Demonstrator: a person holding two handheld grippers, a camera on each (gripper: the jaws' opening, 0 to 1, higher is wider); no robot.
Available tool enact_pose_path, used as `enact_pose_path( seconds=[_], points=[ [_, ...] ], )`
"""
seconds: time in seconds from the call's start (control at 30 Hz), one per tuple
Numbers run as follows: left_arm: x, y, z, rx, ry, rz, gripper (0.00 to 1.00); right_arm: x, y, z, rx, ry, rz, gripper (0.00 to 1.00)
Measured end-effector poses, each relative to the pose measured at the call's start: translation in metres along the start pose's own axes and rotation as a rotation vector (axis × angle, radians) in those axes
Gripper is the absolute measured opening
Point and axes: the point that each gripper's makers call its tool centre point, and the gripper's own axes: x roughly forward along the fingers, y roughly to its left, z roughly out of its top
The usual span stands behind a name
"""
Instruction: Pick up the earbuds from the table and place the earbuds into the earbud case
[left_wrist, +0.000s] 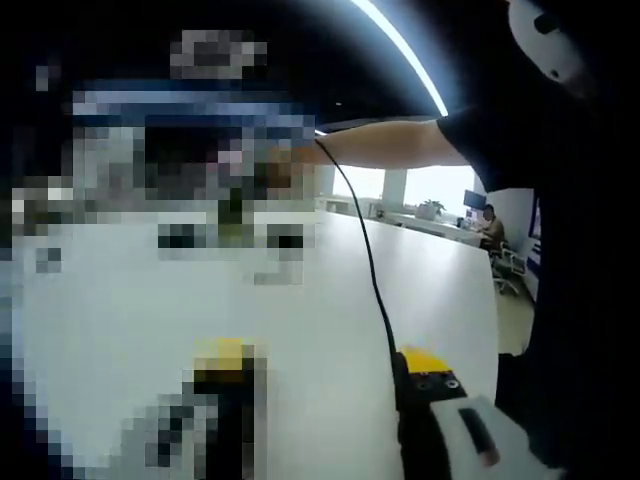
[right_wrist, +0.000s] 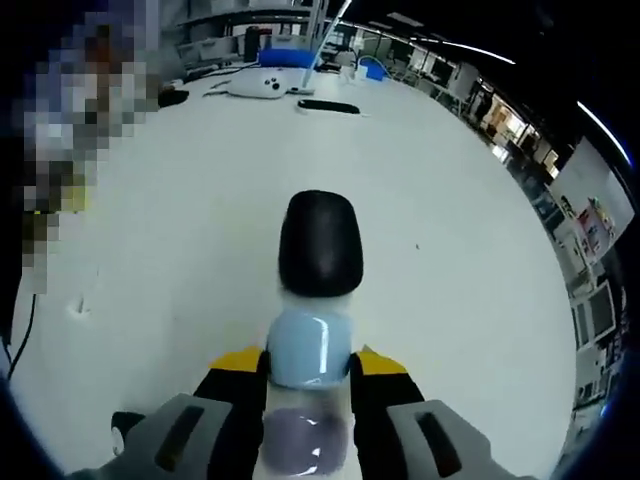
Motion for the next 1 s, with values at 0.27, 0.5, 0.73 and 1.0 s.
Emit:
enact_pose_path(
  seconds=[0.27, 0.5, 0.73, 1.0],
  points=[
    [-0.001, 0.0, 0.002, -0.007, -0.014, -0.005, 0.59, -0.008, 0.002, 0.011, 0.134, -0.065, 0.0, 0.52],
    [-0.001, 0.0, 0.005, -0.012, -0.028, -0.012, 0.59, -0.05, 0.015, 0.005, 0.195, -0.12, -0.062, 0.49],
    [-0.002, -0.002, 0.008, -0.011, -0.046, -0.021, 0.59, -0.112, 0.058, -0.025, 0.377, -0.222, -0.155, 0.46],
    [-0.007, -0.001, 0.019, -0.046, -0.108, -0.038, 0.59, -0.145, 0.137, -0.071, 0.419, -0.285, -0.218, 0.44]
  ],
)
